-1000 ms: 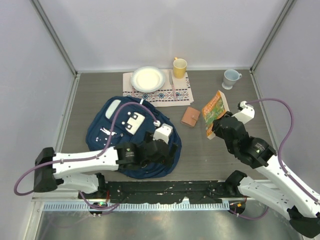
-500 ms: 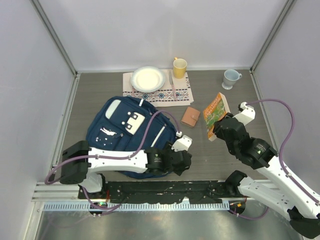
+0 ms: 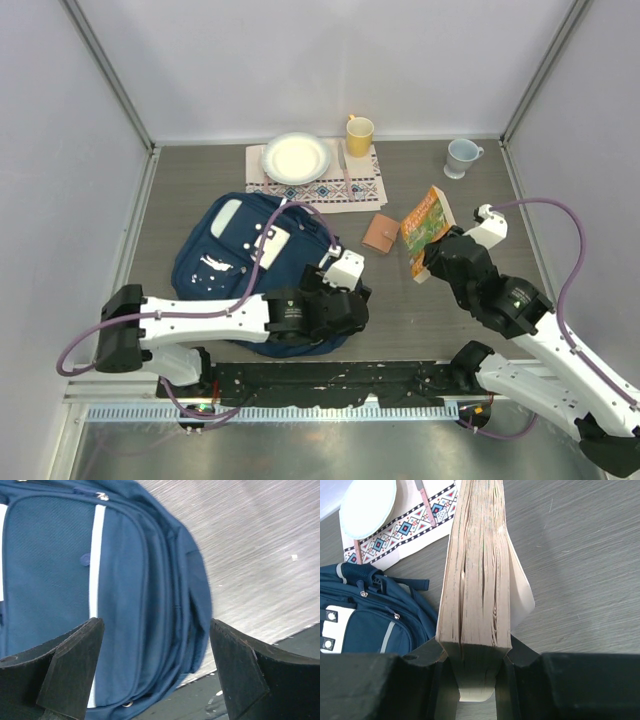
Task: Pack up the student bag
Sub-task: Place the book in the student bag.
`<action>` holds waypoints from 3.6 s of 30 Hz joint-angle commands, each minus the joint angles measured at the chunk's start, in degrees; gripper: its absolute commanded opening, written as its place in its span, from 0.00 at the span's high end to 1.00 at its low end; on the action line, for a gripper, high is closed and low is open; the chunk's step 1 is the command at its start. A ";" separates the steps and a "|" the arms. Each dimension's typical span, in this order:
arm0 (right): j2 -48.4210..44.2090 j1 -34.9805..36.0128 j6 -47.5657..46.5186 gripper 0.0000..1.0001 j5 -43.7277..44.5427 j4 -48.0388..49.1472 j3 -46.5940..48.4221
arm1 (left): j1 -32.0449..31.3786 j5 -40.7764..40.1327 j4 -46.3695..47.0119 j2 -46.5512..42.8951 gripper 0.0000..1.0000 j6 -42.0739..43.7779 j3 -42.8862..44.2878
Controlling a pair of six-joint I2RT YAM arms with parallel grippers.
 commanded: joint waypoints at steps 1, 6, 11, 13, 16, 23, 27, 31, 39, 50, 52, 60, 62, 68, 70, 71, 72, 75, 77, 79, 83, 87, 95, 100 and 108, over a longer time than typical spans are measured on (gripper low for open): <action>0.46 0.01 1.67 0.99 0.14 7.09 0.21 | 2.56 -5.60 -7.31 2.00 0.10 2.00 0.79; 0.99 -0.17 1.58 0.99 -0.21 7.44 0.04 | 3.01 -3.13 -4.96 3.06 0.09 4.29 -1.22; 1.43 -0.08 1.76 0.99 -1.09 8.06 -0.23 | 4.06 -2.43 -3.81 6.65 0.11 4.03 -1.58; 1.43 -0.17 1.84 0.99 -1.35 8.32 -0.32 | 4.24 -2.43 -3.63 8.32 0.13 4.03 -1.49; 1.78 -0.17 1.85 0.99 -1.62 8.41 -0.40 | 4.85 -2.69 -3.46 9.73 0.17 3.59 -1.49; 2.40 -0.08 1.85 0.99 -2.41 8.67 -0.58 | 7.05 -3.39 -3.55 9.30 0.31 2.62 -1.93; 2.75 -0.08 1.67 0.99 -2.76 9.03 -0.67 | 7.58 -2.43 -2.06 7.11 0.38 2.88 -3.07; 2.84 -0.08 1.58 0.99 -3.11 9.64 -0.93 | 8.37 -0.93 -0.82 6.84 0.47 2.97 -4.57; 3.81 -0.17 1.23 0.99 -4.43 10.34 -1.28 | 8.54 -0.58 -1.17 6.75 0.82 3.06 -4.83; -0.49 -0.25 -0.79 0.99 -14.60 11.22 -3.04 | 8.98 -7.70 -8.20 -5.89 1.00 5.60 1.14; -1.90 -0.25 -0.62 0.99 -18.04 12.54 -4.09 | 9.51 -7.88 -7.94 -10.11 1.00 6.92 2.02; -8.76 -0.25 4.82 0.99 -41.38 24.29 -10.68 | 13.29 -4.54 -4.95 -21.63 1.00 11.67 2.03; -9.20 -0.25 6.67 0.99 -44.23 28.25 -13.39 | 13.90 -3.84 -4.78 -23.74 1.00 11.67 1.41; -5.78 -0.17 15.81 0.99 -55.75 46.95 -21.93 | 14.35 -3.66 -4.69 -27.87 1.00 9.74 -1.05; -4.11 0.01 17.57 0.99 -57.15 50.32 -23.34 | 14.35 -3.57 -4.34 -28.40 1.00 9.39 -1.75; -2.10 0.18 17.67 0.99 -57.34 53.12 -23.60 | 14.35 -3.48 -4.07 -28.93 1.00 9.04 -2.02; -1.13 0.27 18.01 0.99 -57.43 54.19 -23.61 | 14.43 -3.48 -3.99 -29.02 1.00 8.95 -2.02; 3.53 0.97 18.54 0.99 -57.78 59.46 -23.26 | 14.61 -3.39 -3.28 -29.20 1.00 9.04 -1.93; 6.60 1.67 19.77 0.99 -58.22 64.80 -23.43 | 14.52 -3.13 -3.37 -29.02 1.00 9.12 -1.49; 8.10 2.03 20.39 0.99 -57.52 66.24 -22.91 | 14.61 -2.78 -3.19 -28.59 1.00 9.12 -1.41; 13.55 5.36 21.62 0.99 -53.48 69.92 -22.03 | 14.61 -2.08 -2.40 -28.32 1.00 8.69 -1.49; 20.49 10.19 21.80 0.99 -45.16 75.46 -21.59 | 14.61 -1.11 -1.09 -28.49 1.00 8.51 -0.88; 37.01 17.15 17.41 0.99 -29.93 88.47 -15.44 | 14.61 -0.84 -0.56 -29.46 1.00 7.72 -1.05; 46.24 18.02 18.98 0.99 -23.86 94.09 -12.45 | 14.70 -1.11 -1.00 -31.65 1.00 6.23 -2.72; 59.25 21.27 20.48 0.74 -22.97 91.47 -6.13 | 14.96 -1.11 -0.55 -33.60 1.00 5.08 -4.92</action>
